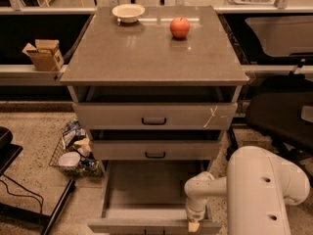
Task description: Open bottom drawer
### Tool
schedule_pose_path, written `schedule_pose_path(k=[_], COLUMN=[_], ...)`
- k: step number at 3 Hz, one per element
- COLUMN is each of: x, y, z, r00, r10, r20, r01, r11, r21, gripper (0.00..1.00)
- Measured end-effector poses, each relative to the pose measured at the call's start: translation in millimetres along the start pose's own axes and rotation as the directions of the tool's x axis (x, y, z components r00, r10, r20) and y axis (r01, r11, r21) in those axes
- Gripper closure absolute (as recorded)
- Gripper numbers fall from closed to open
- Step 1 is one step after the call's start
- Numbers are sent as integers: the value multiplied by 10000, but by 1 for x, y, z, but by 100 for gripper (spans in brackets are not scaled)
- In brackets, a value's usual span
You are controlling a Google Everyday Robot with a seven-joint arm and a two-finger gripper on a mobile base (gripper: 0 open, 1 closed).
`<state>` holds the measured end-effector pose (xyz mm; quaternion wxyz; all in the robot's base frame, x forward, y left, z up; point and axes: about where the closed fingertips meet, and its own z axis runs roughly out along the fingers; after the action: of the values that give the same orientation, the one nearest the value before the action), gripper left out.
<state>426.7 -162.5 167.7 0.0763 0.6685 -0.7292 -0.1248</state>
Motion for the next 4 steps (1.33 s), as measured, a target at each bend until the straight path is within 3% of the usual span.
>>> schedule_pose_path(k=[1, 3, 4], x=[3, 13, 12], y=[7, 47, 47], z=[0, 9, 9], r00=[10000, 9999, 9999], r10=[78, 143, 143], r20=[24, -80, -79], r01=[-78, -152, -152], r11=[9999, 9917, 9917], r21=[-143, -1277, -1278], gripper=[100, 100, 100])
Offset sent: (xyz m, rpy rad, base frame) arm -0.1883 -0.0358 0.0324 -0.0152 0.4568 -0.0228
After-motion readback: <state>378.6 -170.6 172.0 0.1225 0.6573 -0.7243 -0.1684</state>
